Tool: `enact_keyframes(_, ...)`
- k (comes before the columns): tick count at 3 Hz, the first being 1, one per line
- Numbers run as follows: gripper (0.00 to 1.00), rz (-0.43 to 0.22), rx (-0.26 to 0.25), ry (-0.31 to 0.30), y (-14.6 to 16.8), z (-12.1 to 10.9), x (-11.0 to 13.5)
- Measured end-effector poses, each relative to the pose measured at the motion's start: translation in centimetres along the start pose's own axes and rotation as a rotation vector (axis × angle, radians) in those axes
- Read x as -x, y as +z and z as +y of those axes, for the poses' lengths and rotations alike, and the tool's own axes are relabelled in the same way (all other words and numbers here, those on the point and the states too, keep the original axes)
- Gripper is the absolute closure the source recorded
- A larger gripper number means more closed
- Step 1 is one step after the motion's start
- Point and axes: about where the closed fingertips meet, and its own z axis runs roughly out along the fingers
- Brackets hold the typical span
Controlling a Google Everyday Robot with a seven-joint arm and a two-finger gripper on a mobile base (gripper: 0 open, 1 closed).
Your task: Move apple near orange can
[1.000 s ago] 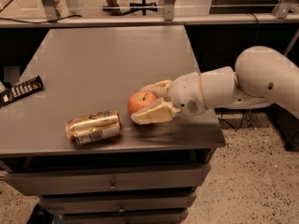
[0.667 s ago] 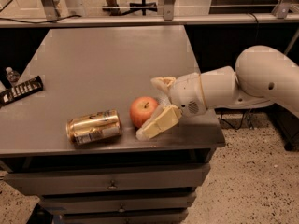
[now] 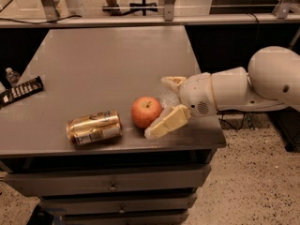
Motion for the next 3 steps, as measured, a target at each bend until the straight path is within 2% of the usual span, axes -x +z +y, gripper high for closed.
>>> enact_keyframes(1,0.0,0.0,-0.122,0.027,-4.7,-1.6,-2.1)
enact_keyframes(2,0.0,0.01,-0.286,0.046,-11.2,-3.6,-4.3)
enact_keyframes(3,0.0,-0.001,-0.459,0.044,-17.5,-7.0,-5.2)
